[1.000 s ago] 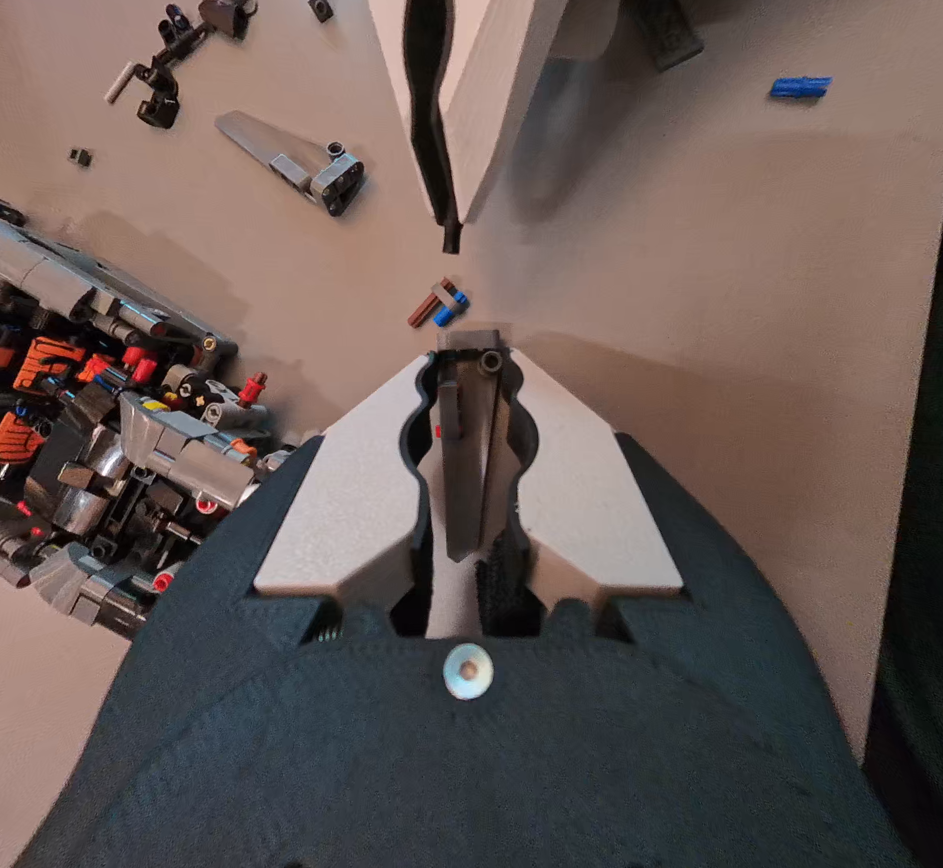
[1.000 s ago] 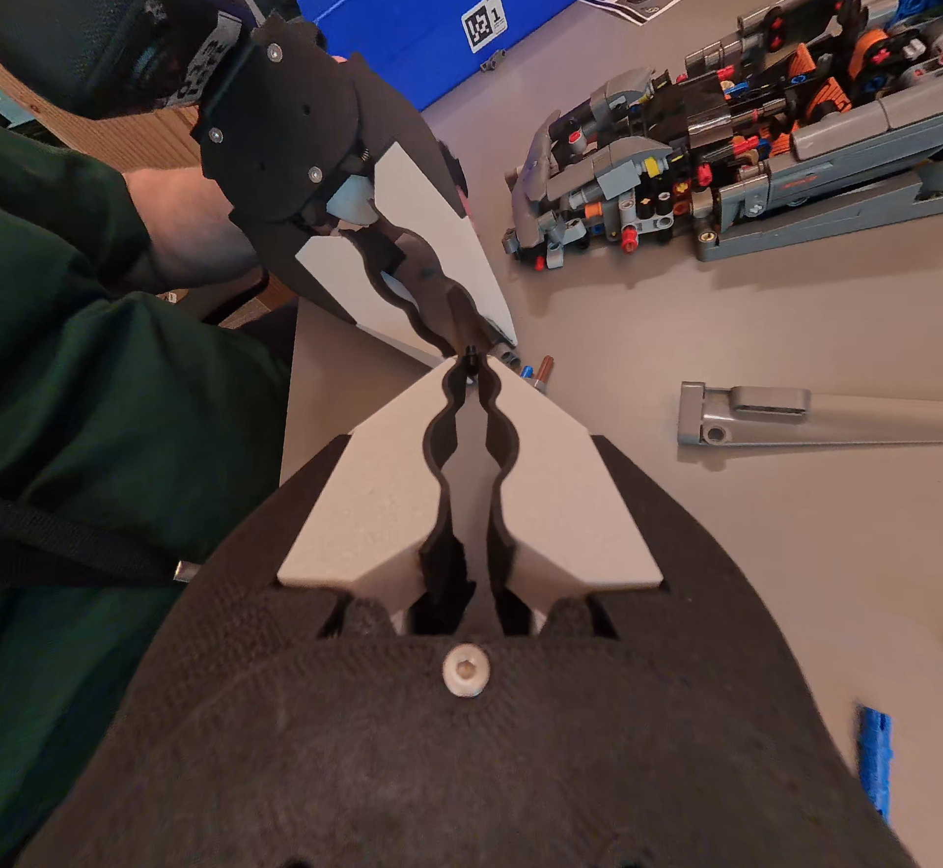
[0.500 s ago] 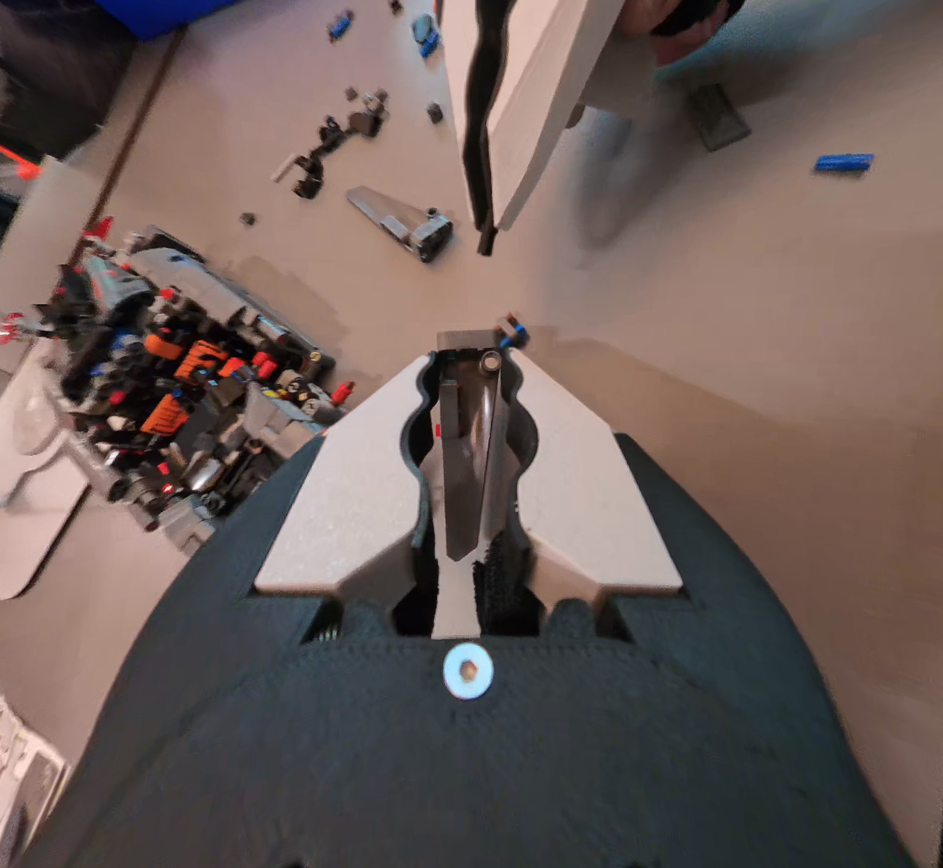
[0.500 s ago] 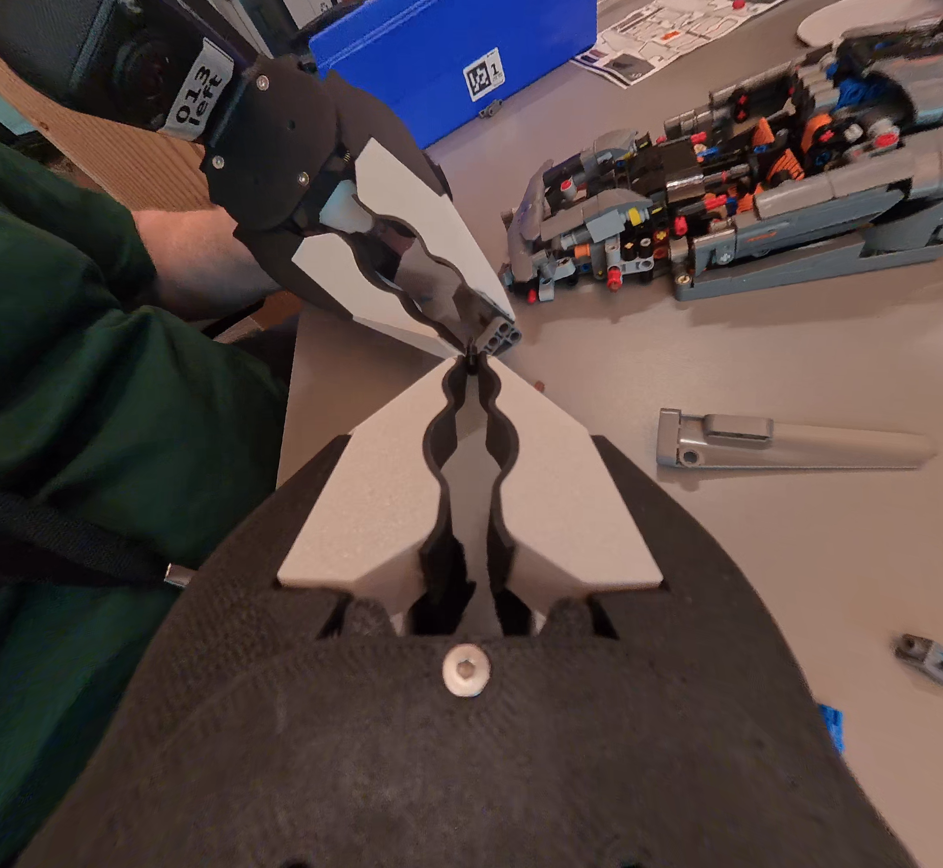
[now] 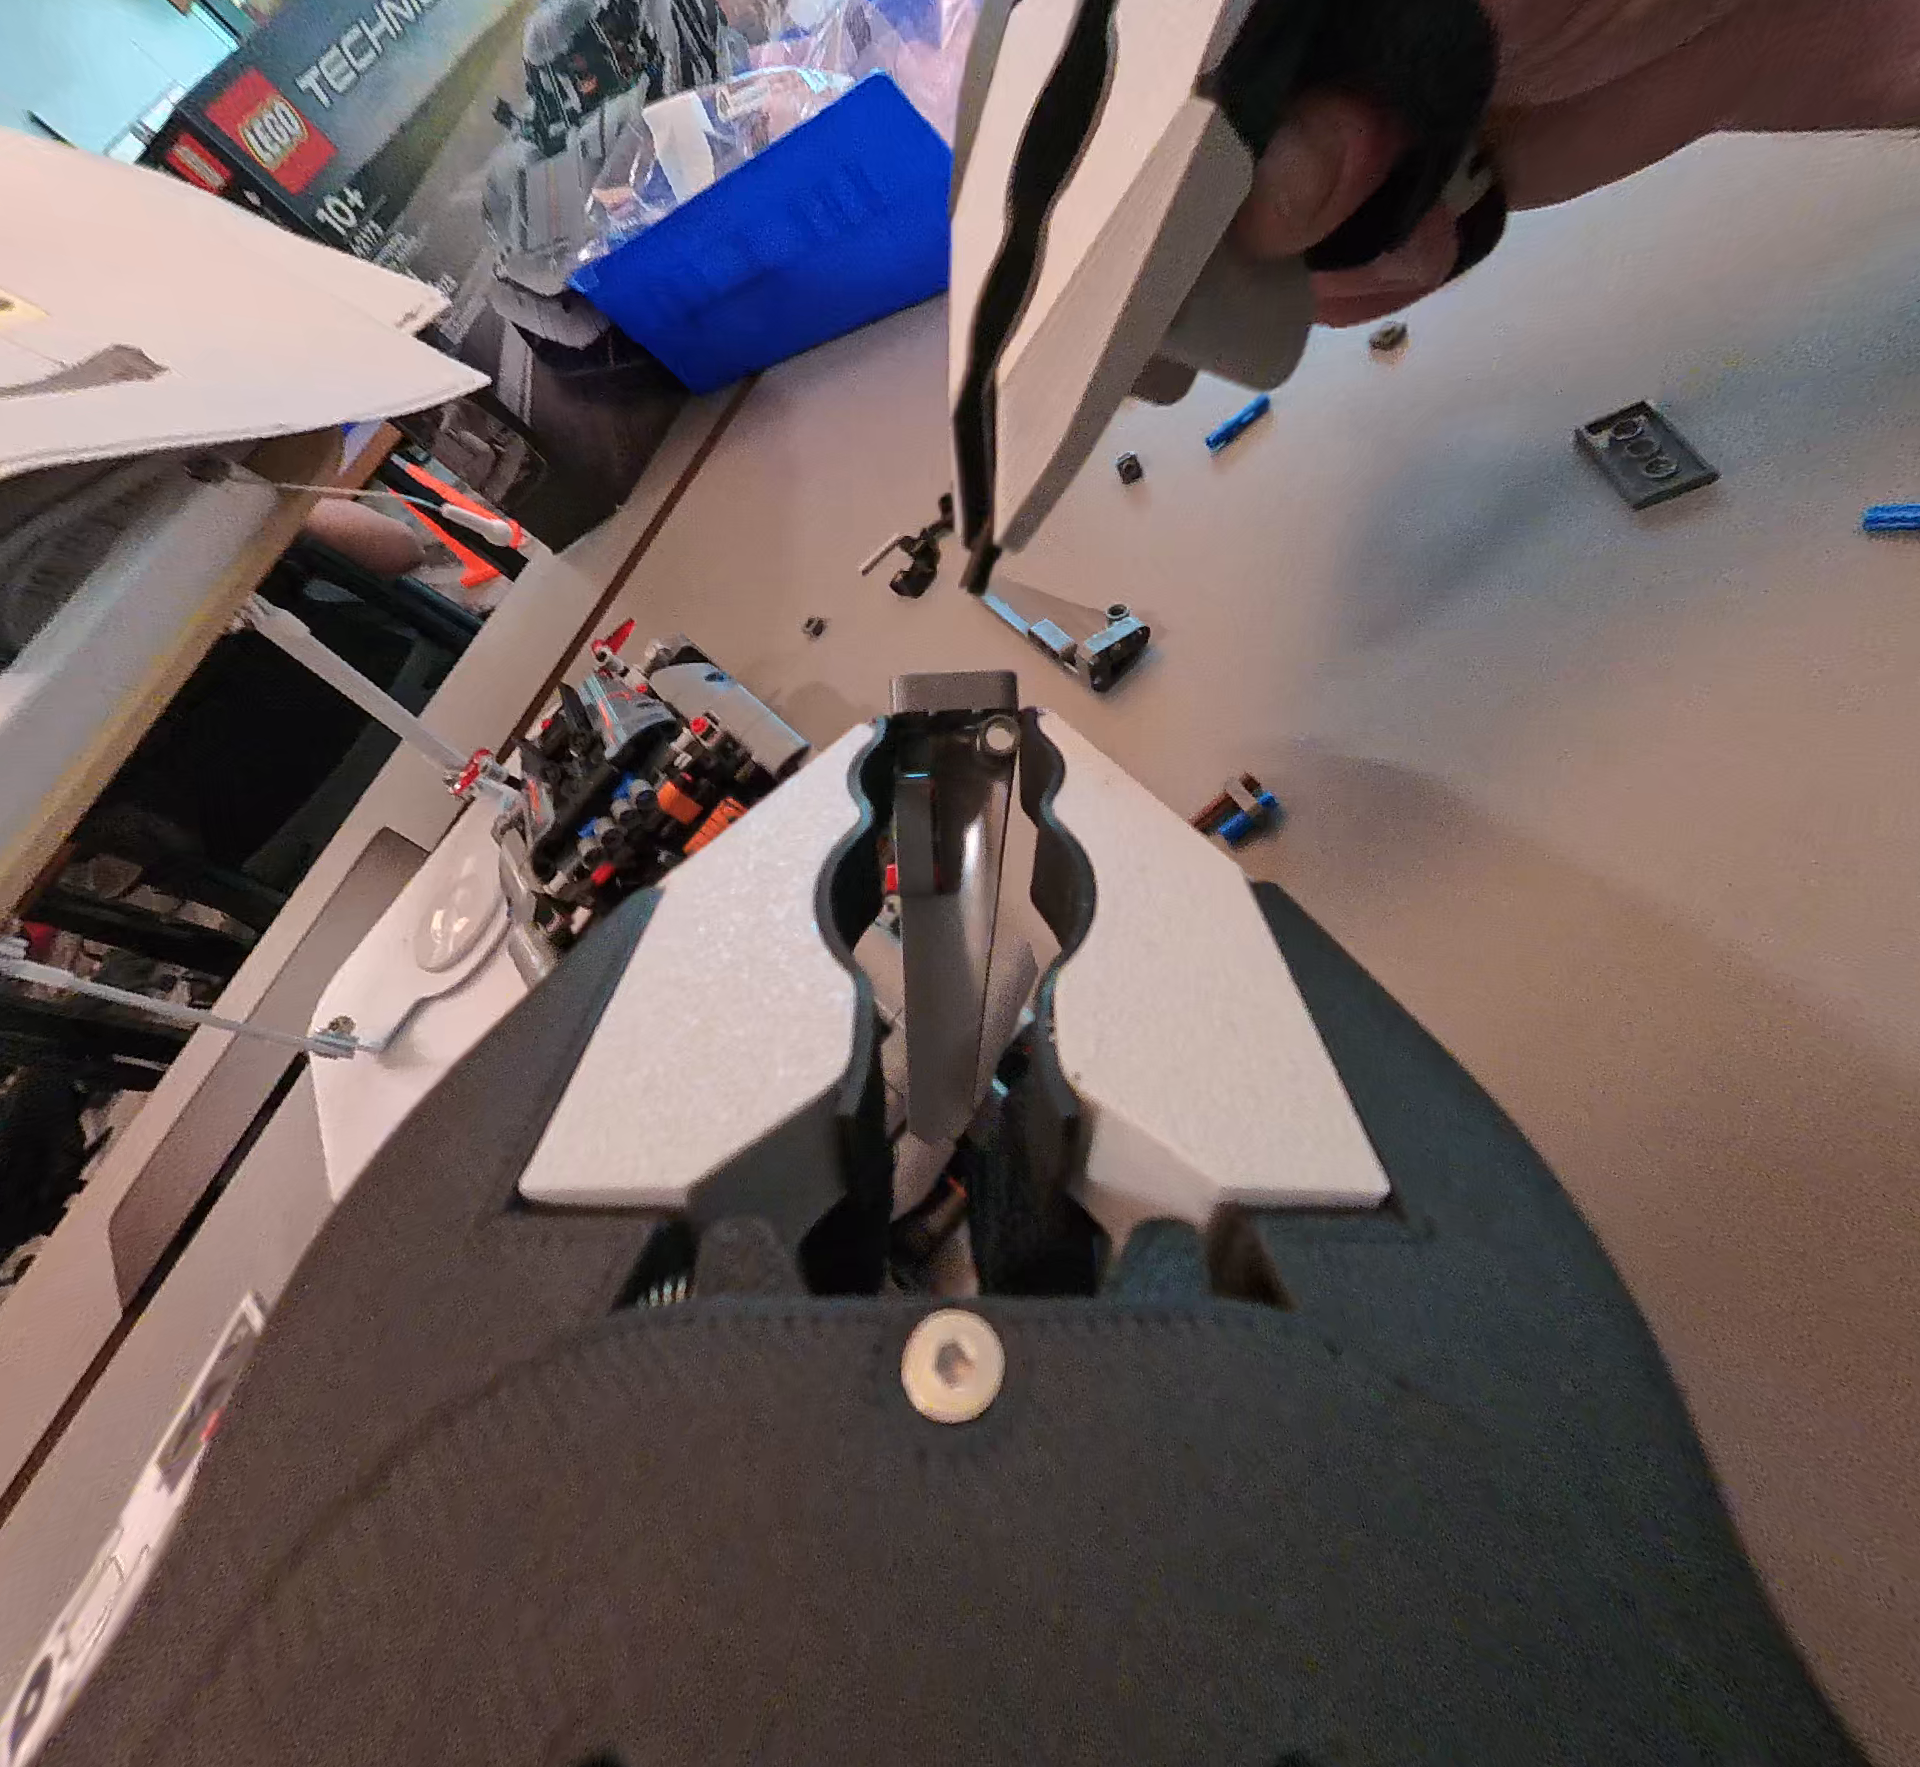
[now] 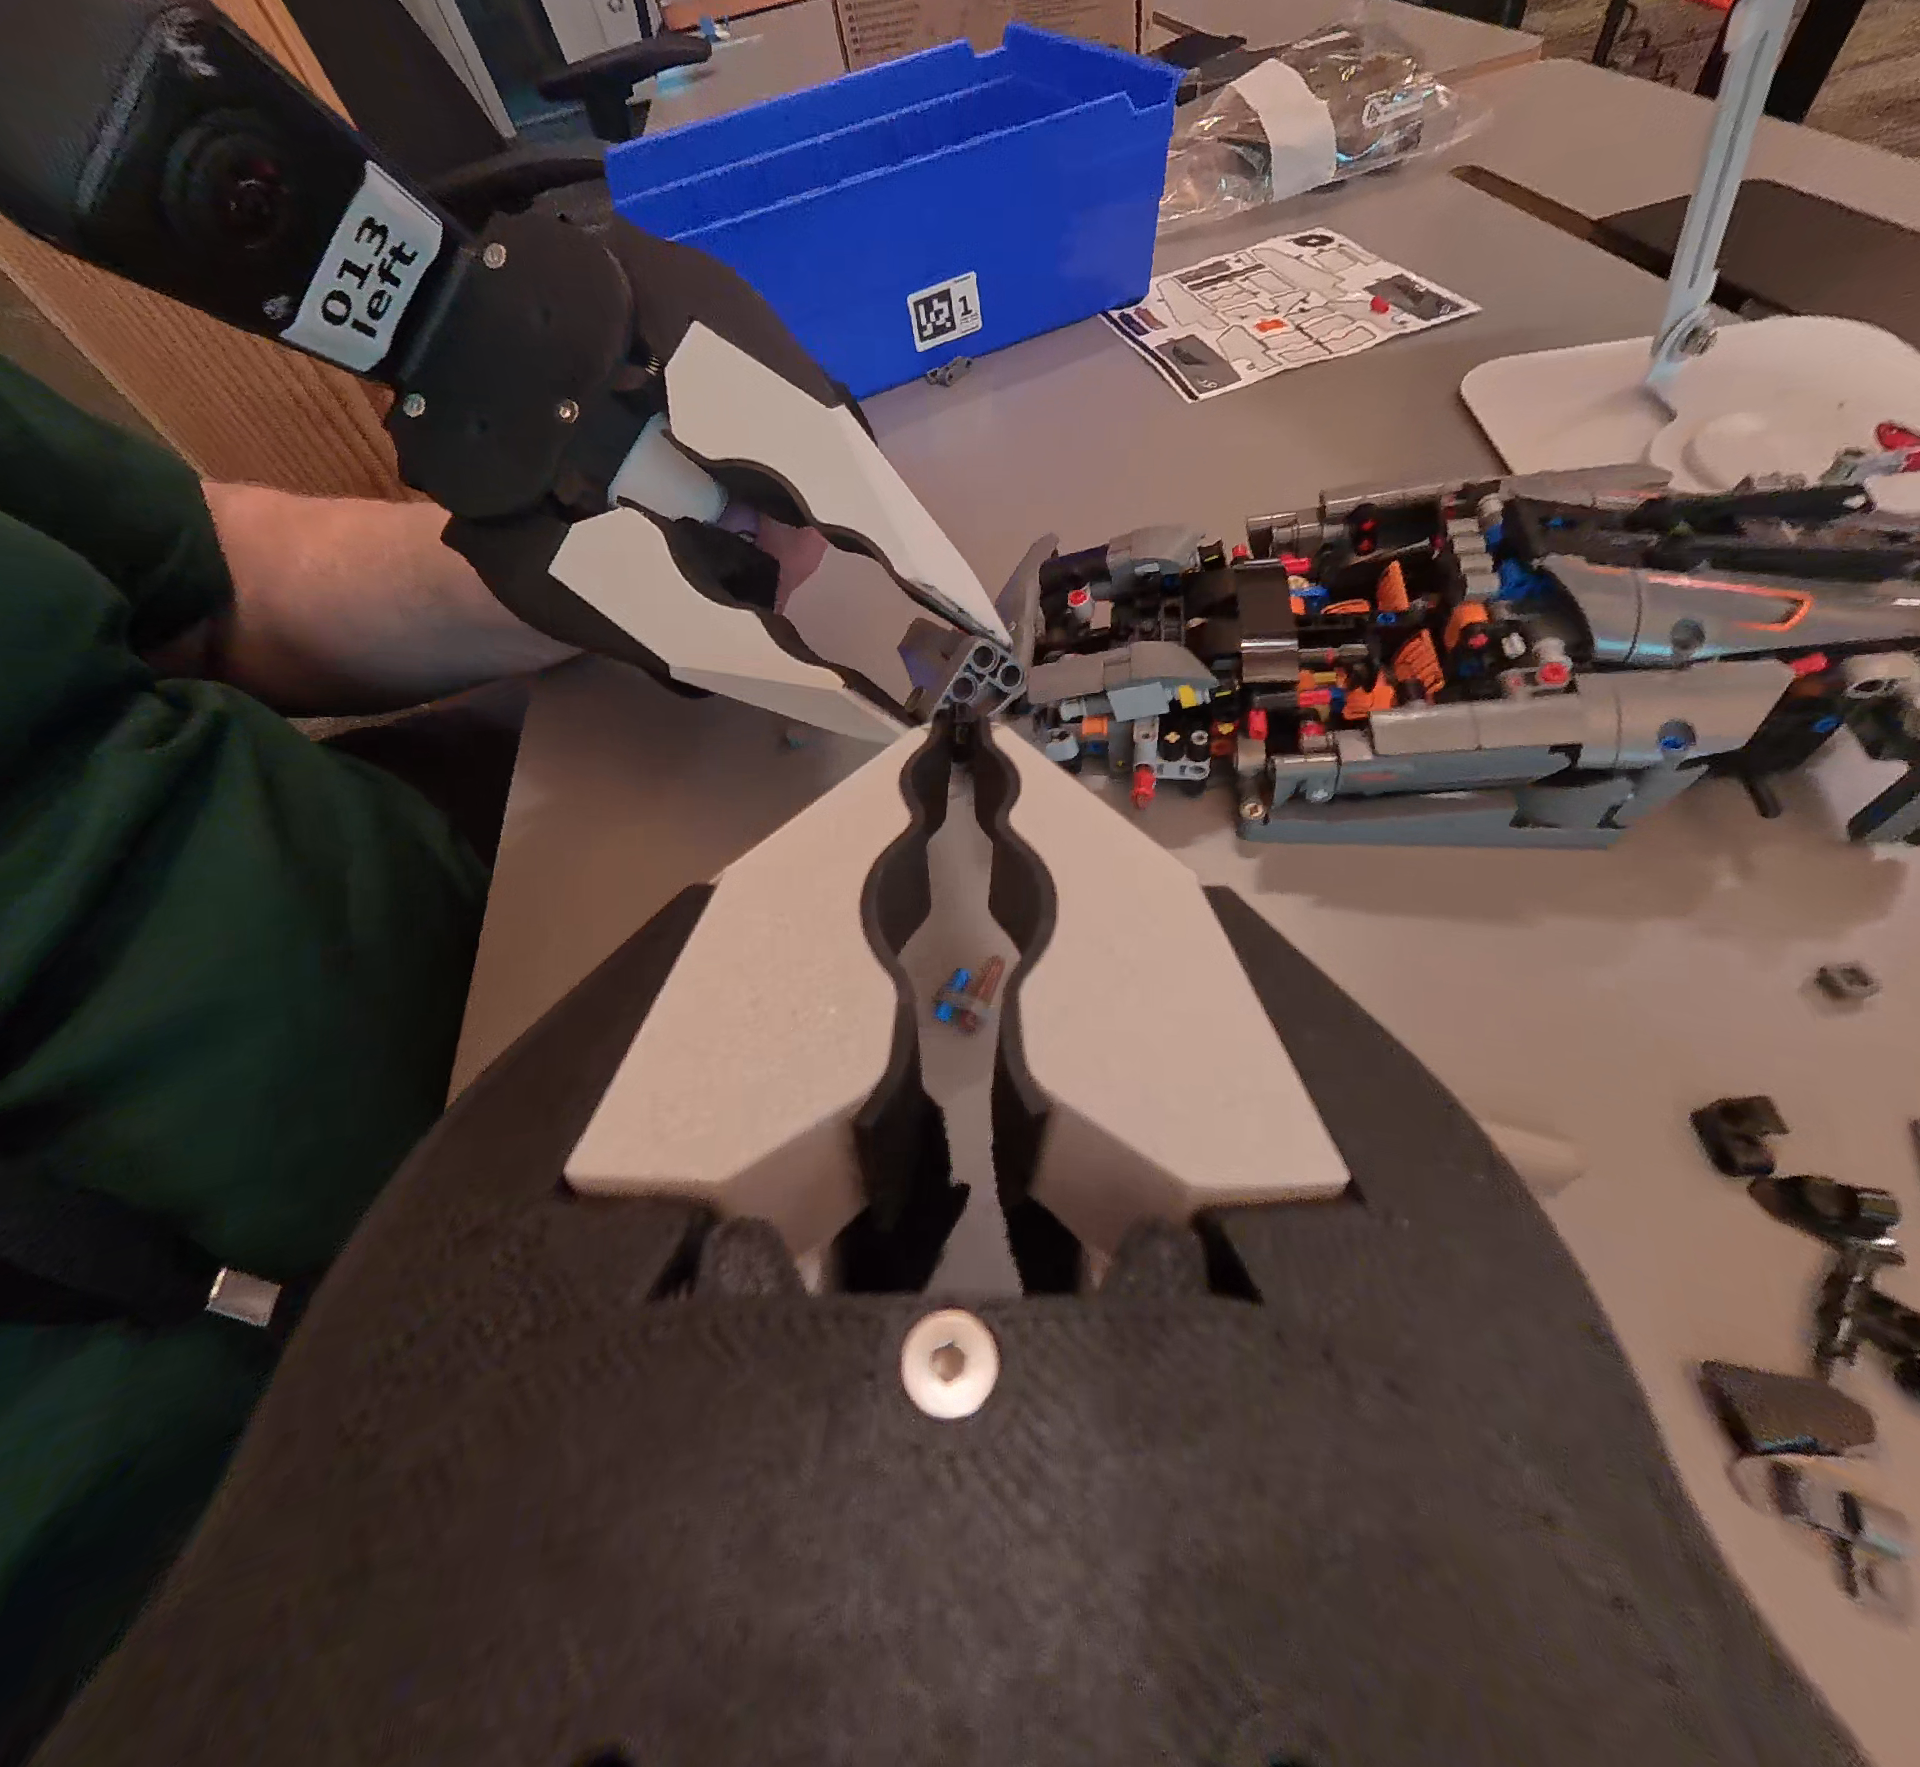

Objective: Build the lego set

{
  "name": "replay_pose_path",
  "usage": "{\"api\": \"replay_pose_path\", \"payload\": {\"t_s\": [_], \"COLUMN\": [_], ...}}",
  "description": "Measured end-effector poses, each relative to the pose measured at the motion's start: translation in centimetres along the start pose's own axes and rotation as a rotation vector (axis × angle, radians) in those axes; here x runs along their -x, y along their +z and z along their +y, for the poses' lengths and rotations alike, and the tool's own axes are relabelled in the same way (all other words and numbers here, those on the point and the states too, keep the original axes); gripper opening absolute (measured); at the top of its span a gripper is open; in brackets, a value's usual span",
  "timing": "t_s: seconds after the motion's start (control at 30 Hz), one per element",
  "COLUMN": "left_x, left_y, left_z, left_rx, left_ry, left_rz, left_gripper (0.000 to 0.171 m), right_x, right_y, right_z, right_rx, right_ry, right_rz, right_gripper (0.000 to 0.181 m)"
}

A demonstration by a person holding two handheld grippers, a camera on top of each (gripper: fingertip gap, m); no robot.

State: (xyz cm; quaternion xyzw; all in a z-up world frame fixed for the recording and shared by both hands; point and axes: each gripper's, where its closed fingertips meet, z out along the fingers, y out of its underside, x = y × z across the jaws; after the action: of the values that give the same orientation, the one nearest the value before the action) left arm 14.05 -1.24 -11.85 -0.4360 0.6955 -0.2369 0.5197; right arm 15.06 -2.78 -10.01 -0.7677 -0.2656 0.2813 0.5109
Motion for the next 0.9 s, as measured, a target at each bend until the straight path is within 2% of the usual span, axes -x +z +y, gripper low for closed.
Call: {"api": "replay_pose_path", "payload": {"t_s": [0.33,0.47,0.67,0.9], "left_x": [2.2,2.3,1.5,0.9], "left_y": [-1.2,-1.4,-1.1,-0.6], "left_z": [-1.7,-2.1,-1.7,-1.0], "left_rx": [-0.090,-0.105,-0.075,-0.018], "left_ry": [0.024,0.035,0.075,0.144], "left_rz": [-0.142,-0.146,-0.117,-0.097], "left_gripper": [0.022,0.022,0.022,0.022], "right_x": [-0.7,-0.1,0.6,0.2], "right_y": [-0.1,-0.3,0.3,1.2], "right_z": [-1.5,-2.1,-2.7,-1.8], "right_rx": [-0.058,-0.075,-0.051,0.049], "right_ry": [-0.028,-0.043,-0.108,-0.188], "right_rz": [0.017,0.001,-0.007,0.036], "right_gripper": [0.002,0.002,0.002,0.002]}}
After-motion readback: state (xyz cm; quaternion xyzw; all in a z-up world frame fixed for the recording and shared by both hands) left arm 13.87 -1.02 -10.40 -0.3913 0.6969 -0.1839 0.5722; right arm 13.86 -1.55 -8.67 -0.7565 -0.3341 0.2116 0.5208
